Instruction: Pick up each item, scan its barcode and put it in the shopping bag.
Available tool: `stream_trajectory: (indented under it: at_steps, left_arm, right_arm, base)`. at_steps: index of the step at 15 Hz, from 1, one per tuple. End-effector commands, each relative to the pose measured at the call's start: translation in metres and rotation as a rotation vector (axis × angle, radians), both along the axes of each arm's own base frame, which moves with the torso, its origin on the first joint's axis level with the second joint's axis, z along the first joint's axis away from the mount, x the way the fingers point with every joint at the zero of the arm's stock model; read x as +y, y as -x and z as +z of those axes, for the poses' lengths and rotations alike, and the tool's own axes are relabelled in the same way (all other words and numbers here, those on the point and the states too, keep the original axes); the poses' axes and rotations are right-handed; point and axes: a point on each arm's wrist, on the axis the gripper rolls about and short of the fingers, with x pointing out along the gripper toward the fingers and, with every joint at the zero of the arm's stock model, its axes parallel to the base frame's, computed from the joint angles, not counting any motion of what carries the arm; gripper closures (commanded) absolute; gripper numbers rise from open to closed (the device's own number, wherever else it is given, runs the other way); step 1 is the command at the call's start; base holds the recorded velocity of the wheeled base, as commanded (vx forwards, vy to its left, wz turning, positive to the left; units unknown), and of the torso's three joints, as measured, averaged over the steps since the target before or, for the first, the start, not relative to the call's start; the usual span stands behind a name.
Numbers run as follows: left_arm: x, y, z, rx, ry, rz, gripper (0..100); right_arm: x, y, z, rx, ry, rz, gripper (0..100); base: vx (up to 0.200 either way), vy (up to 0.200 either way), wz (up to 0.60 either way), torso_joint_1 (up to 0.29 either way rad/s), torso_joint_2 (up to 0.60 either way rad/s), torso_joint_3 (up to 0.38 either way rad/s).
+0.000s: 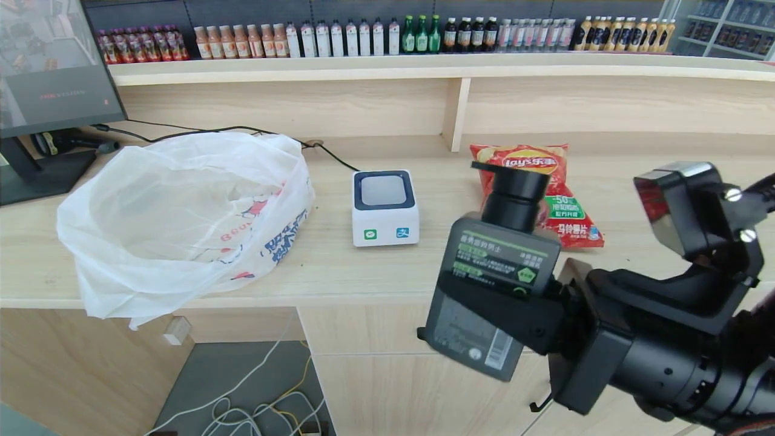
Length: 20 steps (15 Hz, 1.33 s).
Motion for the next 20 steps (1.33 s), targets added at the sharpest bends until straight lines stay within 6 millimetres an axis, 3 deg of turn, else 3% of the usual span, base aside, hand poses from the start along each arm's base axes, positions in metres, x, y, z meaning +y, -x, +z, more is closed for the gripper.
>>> stream_trajectory:
  at_steps: [1,5,9,11,13,15,18,20]
  left_arm:
    - [0.000,0.000,0.000,0.000,0.000,0.000,0]
    - [0.000,0.000,0.000,0.000,0.000,-0.002,0]
    - [0.000,0.000,0.000,0.000,0.000,0.001,0]
    - [0.000,0.000,0.000,0.000,0.000,0.000,0]
    - [0.000,0.000,0.000,0.000,0.000,0.000,0]
    - [0.000,0.000,0.000,0.000,0.002,0.000,0]
    - [0.000,0.000,0.000,0.000,0.003,0.001,0]
    - [0.000,0.000,0.000,0.000,0.002,-0.002,0]
  right_arm:
    - [-0.017,0.009,0.016,-0.090,0.003,-0.193,100]
    - [-0.025,0.008,0.005,-0.212,0.175,-0.452,100]
    - [-0.040,-0.007,0.018,-0.274,0.166,-0.647,100]
    - [-0.058,-0.016,0.024,-0.328,0.209,-0.751,100]
    - [-0.063,-0.019,0.023,-0.390,0.243,-0.739,100]
    - [-0.079,-0.041,0.017,-0.417,0.202,-0.879,100]
    - [-0.067,-0.071,-0.001,-0.467,0.121,-0.916,100]
    - [-0.065,-0.072,-0.006,-0.454,0.138,-0.906,100]
  base:
    - [0.000,0.000,0.00,0.000,0.00,0.000]
    - [0.000,0.000,0.00,0.000,0.00,0.000]
    - [0.000,0.000,0.00,0.000,0.00,0.000]
    - [0.000,0.000,0.00,0.000,0.00,0.000]
    - [0.000,0.000,0.00,0.000,0.00,0.000]
    - [0.000,0.000,0.00,0.000,0.00,0.000]
    - [0.000,0.000,0.00,0.000,0.00,0.000]
    - [0.000,0.000,0.00,0.000,0.00,0.000]
